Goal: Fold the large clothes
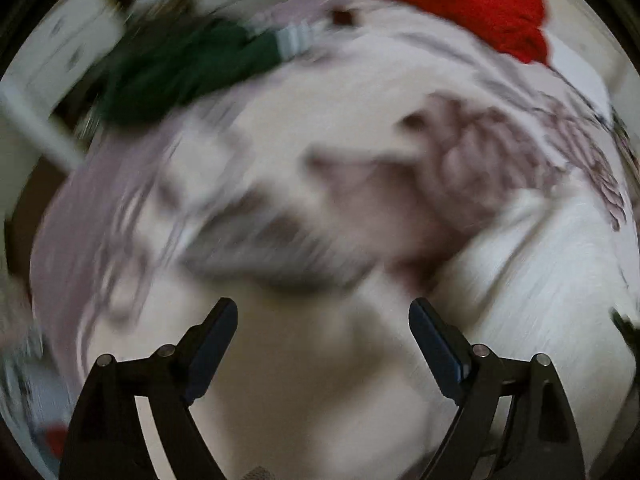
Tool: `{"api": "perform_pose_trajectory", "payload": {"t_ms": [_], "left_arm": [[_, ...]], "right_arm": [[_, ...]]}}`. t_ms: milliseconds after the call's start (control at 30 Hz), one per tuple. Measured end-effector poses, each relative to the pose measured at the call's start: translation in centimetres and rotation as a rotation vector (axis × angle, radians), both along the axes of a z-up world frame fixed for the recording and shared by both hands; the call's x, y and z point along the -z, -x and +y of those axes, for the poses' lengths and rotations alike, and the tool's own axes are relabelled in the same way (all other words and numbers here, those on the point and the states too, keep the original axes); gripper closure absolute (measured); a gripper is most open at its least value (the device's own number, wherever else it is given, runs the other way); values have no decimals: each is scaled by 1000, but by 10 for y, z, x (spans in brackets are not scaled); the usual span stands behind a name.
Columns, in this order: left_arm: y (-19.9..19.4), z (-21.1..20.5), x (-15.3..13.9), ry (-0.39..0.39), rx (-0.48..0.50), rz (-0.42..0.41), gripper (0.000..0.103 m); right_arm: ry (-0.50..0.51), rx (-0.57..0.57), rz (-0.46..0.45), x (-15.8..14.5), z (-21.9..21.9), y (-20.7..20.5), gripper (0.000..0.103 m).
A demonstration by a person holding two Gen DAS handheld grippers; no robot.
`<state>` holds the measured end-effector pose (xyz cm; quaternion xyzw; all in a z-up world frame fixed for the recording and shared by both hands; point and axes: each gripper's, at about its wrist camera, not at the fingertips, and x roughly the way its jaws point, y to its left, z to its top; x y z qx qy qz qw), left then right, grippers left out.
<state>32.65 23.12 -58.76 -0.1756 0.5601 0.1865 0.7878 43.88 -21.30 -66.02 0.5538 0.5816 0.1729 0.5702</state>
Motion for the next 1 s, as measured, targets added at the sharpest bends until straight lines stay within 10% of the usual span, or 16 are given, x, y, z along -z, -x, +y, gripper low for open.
{"api": "perform_pose_trajectory", "payload": {"t_ms": [133, 300, 467, 667, 867, 1000], "left_arm": [[69, 4, 47, 3, -58, 137, 15], [95, -11, 106, -33, -21, 184, 9], [87, -5, 116, -52, -32, 114, 0], [82, 3, 113, -17, -28, 102, 0], [72, -9, 79, -84, -21, 97, 0], [57, -39, 46, -97, 22, 37, 0]], "right_arm": [[8, 268, 139, -10, -24, 136, 54], [62, 208, 315, 25, -21, 207, 37], [160, -84, 327, 10, -35, 186, 31], [401, -361, 118, -79, -42, 125, 31], [474, -519, -179, -106, 34, 21, 31], [549, -686, -185, -81, 115, -24, 32]]}}
